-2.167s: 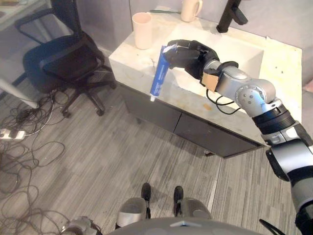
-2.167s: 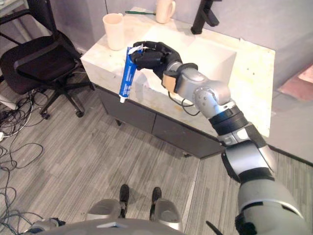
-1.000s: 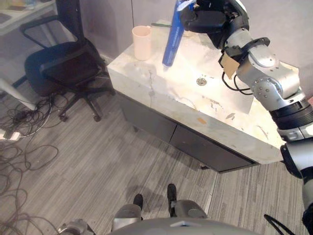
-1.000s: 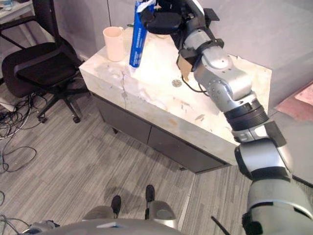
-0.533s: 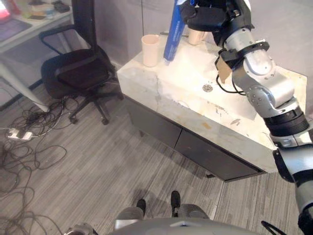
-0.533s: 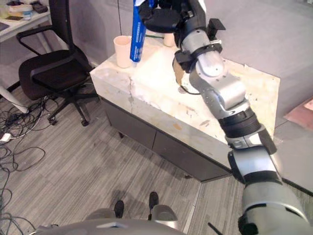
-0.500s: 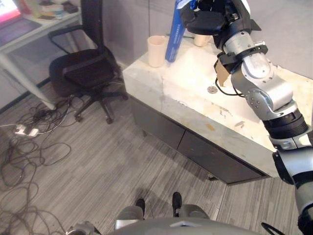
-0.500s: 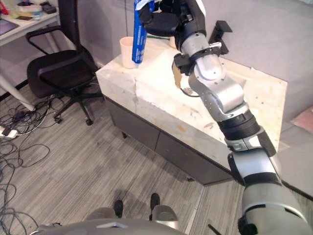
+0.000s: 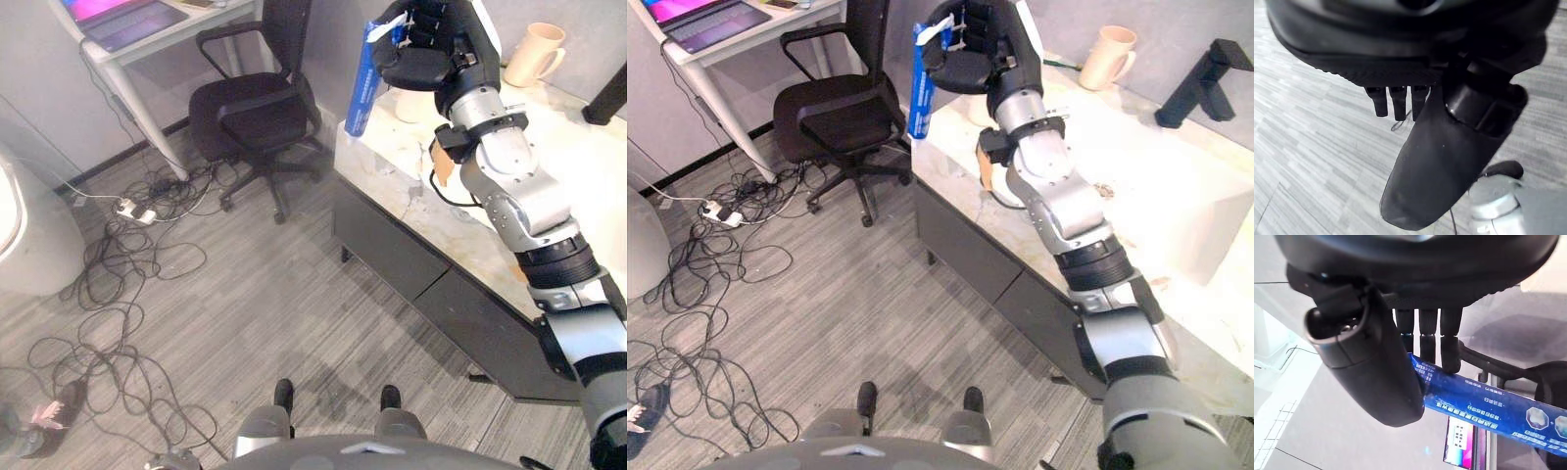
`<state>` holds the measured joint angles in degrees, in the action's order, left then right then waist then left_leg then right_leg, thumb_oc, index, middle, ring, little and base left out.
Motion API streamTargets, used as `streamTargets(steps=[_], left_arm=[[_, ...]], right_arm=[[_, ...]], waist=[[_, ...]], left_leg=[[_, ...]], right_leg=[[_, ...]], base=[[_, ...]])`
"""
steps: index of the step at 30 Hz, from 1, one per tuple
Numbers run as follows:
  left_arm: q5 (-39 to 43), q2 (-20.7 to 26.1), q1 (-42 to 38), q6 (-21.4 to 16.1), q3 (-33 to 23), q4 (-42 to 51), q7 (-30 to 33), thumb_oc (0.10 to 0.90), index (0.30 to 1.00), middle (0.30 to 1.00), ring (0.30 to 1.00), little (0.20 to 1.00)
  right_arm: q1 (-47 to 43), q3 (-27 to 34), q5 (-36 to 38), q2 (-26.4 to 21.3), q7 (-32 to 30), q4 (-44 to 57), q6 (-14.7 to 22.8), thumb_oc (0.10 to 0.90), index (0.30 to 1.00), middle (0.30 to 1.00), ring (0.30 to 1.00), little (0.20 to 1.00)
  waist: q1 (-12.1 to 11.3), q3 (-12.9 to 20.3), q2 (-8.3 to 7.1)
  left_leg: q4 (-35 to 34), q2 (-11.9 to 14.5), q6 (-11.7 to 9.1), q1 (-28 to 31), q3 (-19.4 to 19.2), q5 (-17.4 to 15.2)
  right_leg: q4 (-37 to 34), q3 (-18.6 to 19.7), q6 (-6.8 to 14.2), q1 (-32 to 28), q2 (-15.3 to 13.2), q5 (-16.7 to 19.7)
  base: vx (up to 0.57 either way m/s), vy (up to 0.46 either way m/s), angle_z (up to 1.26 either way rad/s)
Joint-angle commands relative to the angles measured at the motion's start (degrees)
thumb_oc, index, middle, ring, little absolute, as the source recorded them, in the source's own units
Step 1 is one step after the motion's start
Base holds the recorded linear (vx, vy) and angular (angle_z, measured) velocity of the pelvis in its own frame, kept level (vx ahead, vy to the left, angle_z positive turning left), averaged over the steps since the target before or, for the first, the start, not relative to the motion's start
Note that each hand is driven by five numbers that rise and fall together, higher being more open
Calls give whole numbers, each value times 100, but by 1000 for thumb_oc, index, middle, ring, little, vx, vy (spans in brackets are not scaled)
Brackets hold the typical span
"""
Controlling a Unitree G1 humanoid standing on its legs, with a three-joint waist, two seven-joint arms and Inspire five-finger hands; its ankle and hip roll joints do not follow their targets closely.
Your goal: Organize the bathroom.
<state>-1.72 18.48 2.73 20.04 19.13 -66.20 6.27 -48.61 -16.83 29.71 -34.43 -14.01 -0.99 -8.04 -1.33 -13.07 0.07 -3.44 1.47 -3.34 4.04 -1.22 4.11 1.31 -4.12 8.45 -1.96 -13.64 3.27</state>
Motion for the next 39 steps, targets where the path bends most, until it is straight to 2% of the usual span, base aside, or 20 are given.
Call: streamTargets(steps=[1, 5, 10, 11, 12, 13, 15, 17, 19, 23, 24, 30, 39], left_arm=[[-75, 246, 193, 111, 46, -280, 209, 800, 900, 900, 900, 900], [-18, 102, 343, 40, 24, -367, 423, 800, 900, 900, 900, 900], [184, -18, 453, -8, -49, -390, 542, 800, 900, 900, 900, 900], [381, -45, 468, 42, -94, -373, 644, 800, 900, 900, 900, 900], [372, -53, 483, 33, -122, -384, 678, 800, 900, 900, 900, 900], [519, -62, 504, 41, -255, -367, 787, 800, 900, 900, 900, 900], [478, -72, 497, -18, -329, -366, 880, 800, 900, 900, 900, 900], [456, -29, 523, -43, -377, -324, 958, 800, 900, 900, 900, 900], [403, -73, 503, -137, -375, -348, 1014, 800, 900, 900, 900, 900], [109, -194, 594, -151, -192, -307, 1050, 800, 900, 900, 900, 900], [36, -262, 640, -217, -108, -322, 1051, 800, 900, 900, 900, 900], [-145, -221, 808, -343, -128, -406, 1007, 800, 900, 900, 900, 900], [-53, -94, 963, -501, -296, -481, 936, 800, 900, 900, 900, 900]], right_arm=[[-758, 747, -183, -206, -121, 422, 927, 400, 300, 300, 300, 300], [-729, 792, -107, -240, -105, 378, 994, 400, 300, 300, 300, 300], [-617, 821, 47, -235, -10, 305, 1229, 400, 300, 300, 300, 300], [-545, 861, 176, -181, 110, 309, 1350, 400, 300, 300, 300, 300], [-511, 860, 250, -144, 128, 348, 1417, 400, 300, 300, 300, 300], [-531, 801, 316, -10, 116, 491, 1407, 400, 300, 300, 300, 300], [-560, 722, 187, 182, 0, 579, 1401, 400, 300, 300, 300, 300], [-604, 654, 54, 263, -147, 637, 1347, 400, 300, 300, 300, 300], [-649, 691, -50, 288, -185, 653, 1243, 400, 300, 300, 300, 300], [-746, 841, -6, 27, -170, 429, 1092, 400, 300, 300, 300, 300], [-797, 792, -9, -136, -242, 266, 1076, 400, 300, 300, 300, 300], [-759, 936, 139, -377, -165, 114, 1050, 400, 300, 300, 300, 300], [-724, 1012, 183, -389, -119, 171, 976, 400, 300, 300, 300, 300]], waist=[[-27, 502, -6], [-106, 473, -91], [-253, 446, -189], [-309, 376, -183], [-324, 306, -174], [-287, 171, -235], [-225, 82, -336], [-209, 14, -403], [-236, 100, -409], [-305, 288, -400], [-349, 376, -417], [-364, 423, -368], [-356, 419, -314]], left_leg=[[350, 354, 37, 44, -16, -548], [452, 343, 51, 96, -11, -672], [717, 119, 199, 36, 114, -912], [854, 53, 296, 3, 73, -944], [908, 25, 347, 39, 25, -982], [962, 19, 301, 199, -80, -1086], [976, -12, 265, 317, -115, -1197], [1099, 8, 292, 284, 37, -1263], [1130, 167, 229, 170, -123, -1204], [966, 302, 106, 86, -119, -1033], [829, 336, 52, 87, -101, -951], [519, 357, 22, 285, -76, -886], [414, 418, 8, 446, -159, -900]], right_leg=[[361, 318, 235, 334, 281, -189], [297, 374, 292, 278, 223, -157], [419, 375, 396, 275, 6, -117], [1095, 206, 400, 479, -215, 145], [1535, 149, 384, 685, -262, 283], [1438, 131, 438, 984, -332, 627], [725, 69, 534, 1042, -195, 673], [668, 274, 493, 1056, -22, 646], [475, 207, 432, 834, 82, 383], [71, 175, 312, 511, 292, 246], [-22, 93, 300, 441, 310, 222], [10, 17, 348, 454, 287, 202], [139, -46, 403, 509, 213, 166]], base=[[25, 28, -12], [45, 40, -18], [48, 76, -31], [34, 78, -36], [91, 23, -96], [131, -59, -143], [143, -134, -125], [104, -159, -25], [69, -151, 15], [97, -84, 44], [101, -40, 56], [75, 14, 18], [27, 6, 2]])
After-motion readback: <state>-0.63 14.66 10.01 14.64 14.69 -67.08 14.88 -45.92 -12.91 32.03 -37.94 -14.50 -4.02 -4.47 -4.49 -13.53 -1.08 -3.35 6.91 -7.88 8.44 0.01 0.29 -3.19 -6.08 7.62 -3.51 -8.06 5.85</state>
